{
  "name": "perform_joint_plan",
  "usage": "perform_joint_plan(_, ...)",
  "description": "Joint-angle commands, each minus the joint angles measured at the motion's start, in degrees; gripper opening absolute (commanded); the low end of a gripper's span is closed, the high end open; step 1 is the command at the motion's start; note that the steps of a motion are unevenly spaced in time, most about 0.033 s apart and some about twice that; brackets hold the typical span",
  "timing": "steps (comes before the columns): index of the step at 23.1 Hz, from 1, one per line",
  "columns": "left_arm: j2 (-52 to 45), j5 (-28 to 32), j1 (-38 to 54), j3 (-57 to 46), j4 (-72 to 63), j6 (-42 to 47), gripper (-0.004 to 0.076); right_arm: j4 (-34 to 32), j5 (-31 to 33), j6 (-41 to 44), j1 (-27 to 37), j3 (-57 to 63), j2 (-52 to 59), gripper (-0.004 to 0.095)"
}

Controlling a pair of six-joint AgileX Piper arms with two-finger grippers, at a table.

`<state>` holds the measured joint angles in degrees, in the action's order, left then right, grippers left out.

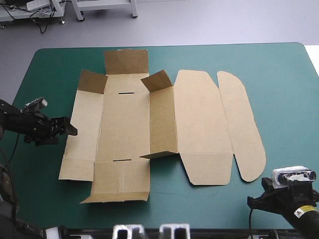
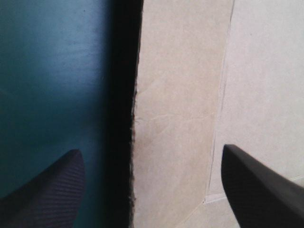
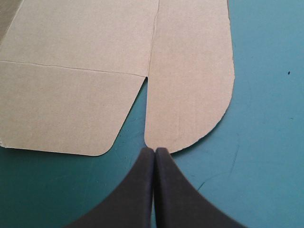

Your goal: Fold the box

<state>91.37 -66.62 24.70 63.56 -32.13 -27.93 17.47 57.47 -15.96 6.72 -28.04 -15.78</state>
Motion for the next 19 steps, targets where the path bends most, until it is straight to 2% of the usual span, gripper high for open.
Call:
perform_joint_plan(1,-0.8,-2.0,-0.4,1.2,-3.5,-0.1,0.0566,0.9,-3.1,-0.6,-0.1,-1.8,-0.6,-0.002)
perform_joint_plan(7,1.8,-1.4,-7.6,1.2,-3.6,0.0,0.0566,0.9,-3.1,-0.6,-0.1,-1.8,-0.6,-0.002)
perform_joint_plan(9,2.1,-1.4,-8.6,1.2,-3.6,1.1,0.0542,0.9,-3.1,-0.6,-0.1,-1.8,-0.6,-0.002)
perform_joint_plan(15,2.8,-1.9,-9.0,1.2,-3.7,5.8,0.0346,0.9,-3.1,-0.6,-0.1,-1.8,-0.6,-0.002)
perform_joint_plan(19,2.8,-4.6,-9.0,0.5,-4.1,7.0,0.0216,0.9,-3.1,-0.6,-0.1,-1.8,-0.6,-0.002)
